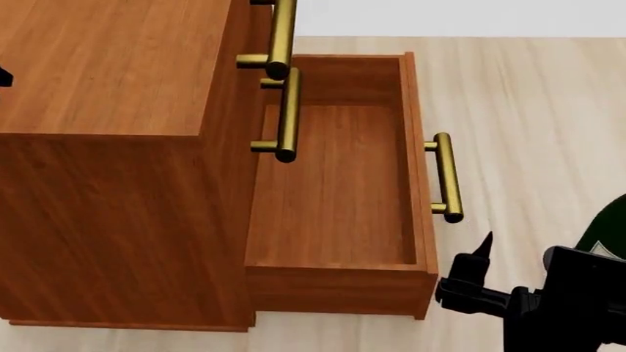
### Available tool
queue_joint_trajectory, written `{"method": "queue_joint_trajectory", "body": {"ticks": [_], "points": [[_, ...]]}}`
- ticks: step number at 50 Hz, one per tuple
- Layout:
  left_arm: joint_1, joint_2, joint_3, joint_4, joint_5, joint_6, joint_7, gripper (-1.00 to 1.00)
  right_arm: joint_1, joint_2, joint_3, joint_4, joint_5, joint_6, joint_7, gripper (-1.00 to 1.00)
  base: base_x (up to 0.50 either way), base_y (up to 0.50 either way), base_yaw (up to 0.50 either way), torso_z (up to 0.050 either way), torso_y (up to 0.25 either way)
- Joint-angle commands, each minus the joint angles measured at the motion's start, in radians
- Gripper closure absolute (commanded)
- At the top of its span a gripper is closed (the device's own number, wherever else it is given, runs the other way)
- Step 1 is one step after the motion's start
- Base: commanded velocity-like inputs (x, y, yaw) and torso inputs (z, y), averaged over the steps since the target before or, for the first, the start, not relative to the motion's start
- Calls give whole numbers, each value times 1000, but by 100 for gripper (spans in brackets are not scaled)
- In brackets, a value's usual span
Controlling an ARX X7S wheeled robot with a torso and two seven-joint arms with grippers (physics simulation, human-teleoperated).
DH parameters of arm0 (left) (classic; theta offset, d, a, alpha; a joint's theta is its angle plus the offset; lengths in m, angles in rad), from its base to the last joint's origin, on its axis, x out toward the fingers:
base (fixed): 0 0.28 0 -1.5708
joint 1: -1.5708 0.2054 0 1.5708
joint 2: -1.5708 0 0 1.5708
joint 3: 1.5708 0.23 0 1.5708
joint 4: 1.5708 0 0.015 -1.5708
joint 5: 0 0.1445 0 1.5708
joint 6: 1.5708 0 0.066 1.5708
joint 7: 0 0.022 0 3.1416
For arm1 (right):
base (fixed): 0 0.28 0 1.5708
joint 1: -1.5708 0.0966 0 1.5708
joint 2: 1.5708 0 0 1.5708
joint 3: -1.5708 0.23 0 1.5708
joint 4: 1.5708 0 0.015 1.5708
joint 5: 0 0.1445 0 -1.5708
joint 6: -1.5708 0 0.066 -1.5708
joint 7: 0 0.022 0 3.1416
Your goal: Close the bottom drawer of the cabinet and open the top drawer.
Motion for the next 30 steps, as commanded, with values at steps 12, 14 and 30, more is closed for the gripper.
{"method": "queue_joint_trajectory", "body": {"ticks": [12,14,30], "points": [[-9,-12,0,4,-8,-8,-7,-100,67,-9,-17,166,-20,-56,-21,-100,0,0,0,0,0],[-9,-14,0,4,-8,-8,-8,-100,73,-10,-21,173,-22,-53,-20,-100,0,0,0,0,0],[-10,-26,-8,7,-14,-10,-11,-100,138,-17,-40,325,-47,-109,-40,-100,0,0,0,0,0]]}}
